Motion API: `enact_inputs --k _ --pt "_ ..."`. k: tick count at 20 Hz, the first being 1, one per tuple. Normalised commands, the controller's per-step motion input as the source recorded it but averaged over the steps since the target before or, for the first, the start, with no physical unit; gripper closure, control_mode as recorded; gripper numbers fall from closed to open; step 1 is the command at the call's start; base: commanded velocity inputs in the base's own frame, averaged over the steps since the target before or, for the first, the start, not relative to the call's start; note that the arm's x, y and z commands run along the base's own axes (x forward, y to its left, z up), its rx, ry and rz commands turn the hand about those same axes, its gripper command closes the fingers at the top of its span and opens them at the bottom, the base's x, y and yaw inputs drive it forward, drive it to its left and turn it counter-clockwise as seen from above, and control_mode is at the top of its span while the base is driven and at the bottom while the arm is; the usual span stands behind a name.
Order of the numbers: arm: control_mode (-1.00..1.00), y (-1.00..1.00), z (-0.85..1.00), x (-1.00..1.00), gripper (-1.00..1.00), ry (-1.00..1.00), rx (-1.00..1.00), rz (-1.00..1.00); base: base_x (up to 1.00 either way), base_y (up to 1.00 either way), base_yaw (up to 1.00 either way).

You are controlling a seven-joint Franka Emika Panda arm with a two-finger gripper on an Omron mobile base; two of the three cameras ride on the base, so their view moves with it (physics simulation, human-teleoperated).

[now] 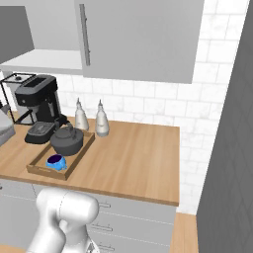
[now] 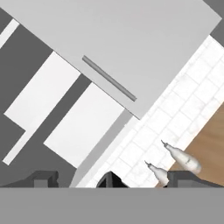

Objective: Pick the kettle from the counter and place it on the tray. Then pick the mug from the cabinet and place it on the tray. Then close the cabinet doors.

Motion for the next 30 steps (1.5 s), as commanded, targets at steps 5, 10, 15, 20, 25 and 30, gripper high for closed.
enact_inputs --k 5,10,15,20,25,30 --pt "-1.00 0.47 -0.21 -0.56 -1.00 -0.07 0.00 0.00 0.00 0.00 0.00" --pt "-1.00 0.62 -0.25 -0.20 -1.00 0.00 0.00 0.00 0.00 0.00 0.00" --pt "-1.00 0.65 -0.50 -0.11 -1.00 -0.01 0.00 0.00 0.00 0.00 0.00" --pt "-1.00 0.57 -0.39 -0.13 -1.00 -0.02 0.00 0.00 0.00 0.00 0.00" --pt "-1.00 0.48 -0.22 -0.19 -1.00 -0.02 0.00 0.00 0.00 0.00 0.00" --pt "-1.00 0.62 -0.28 -0.03 -1.00 -0.01 0.00 -0.04 0.00 0.00 0.00"
